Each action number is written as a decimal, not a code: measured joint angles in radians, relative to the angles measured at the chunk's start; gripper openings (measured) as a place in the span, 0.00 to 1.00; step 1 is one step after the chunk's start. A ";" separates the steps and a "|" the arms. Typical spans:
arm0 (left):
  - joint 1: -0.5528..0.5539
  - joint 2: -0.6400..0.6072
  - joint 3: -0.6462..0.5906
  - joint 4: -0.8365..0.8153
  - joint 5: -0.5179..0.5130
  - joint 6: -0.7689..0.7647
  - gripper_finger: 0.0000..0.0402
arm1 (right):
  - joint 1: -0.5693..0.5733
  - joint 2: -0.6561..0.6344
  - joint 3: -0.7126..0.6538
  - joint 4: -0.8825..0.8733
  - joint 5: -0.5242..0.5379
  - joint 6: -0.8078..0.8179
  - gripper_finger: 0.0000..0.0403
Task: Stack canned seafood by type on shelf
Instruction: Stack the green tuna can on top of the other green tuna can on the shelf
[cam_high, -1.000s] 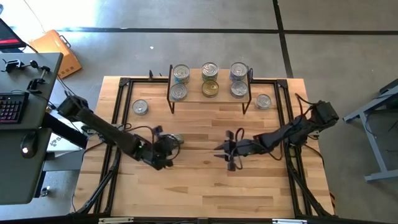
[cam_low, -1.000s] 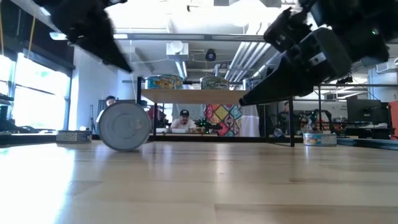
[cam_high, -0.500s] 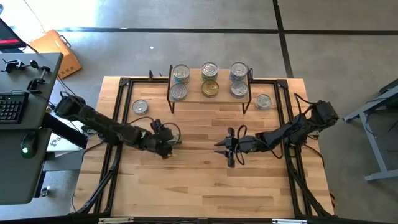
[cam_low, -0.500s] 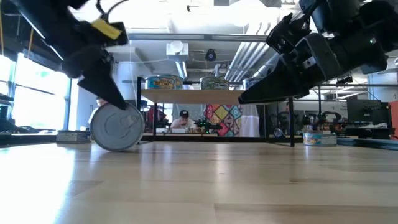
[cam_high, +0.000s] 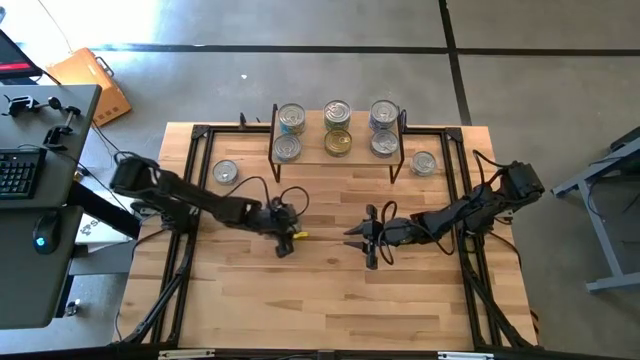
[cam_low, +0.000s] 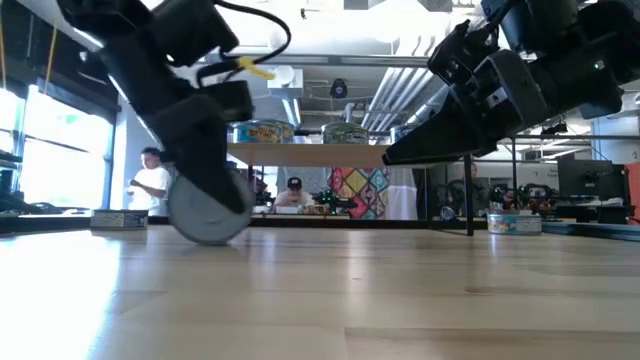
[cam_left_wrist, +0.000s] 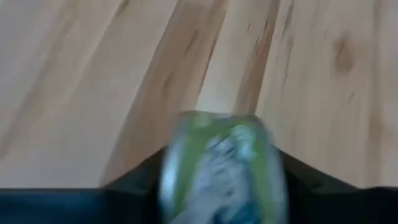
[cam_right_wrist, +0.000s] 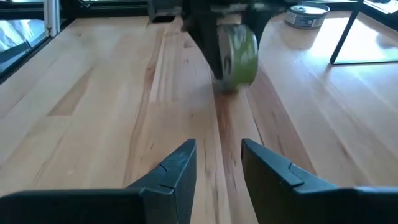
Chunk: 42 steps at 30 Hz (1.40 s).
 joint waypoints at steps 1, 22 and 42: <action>0.003 0.019 0.000 0.048 0.011 -0.026 0.39 | 0.000 0.000 0.000 0.000 -0.002 0.005 0.29; -0.092 0.123 0.008 0.904 -0.308 -0.364 0.27 | 0.178 -0.001 0.351 -0.513 0.263 -0.901 0.40; -0.035 0.166 0.008 1.051 -0.319 -0.484 0.28 | 0.246 0.106 0.278 -0.022 0.726 -1.740 0.55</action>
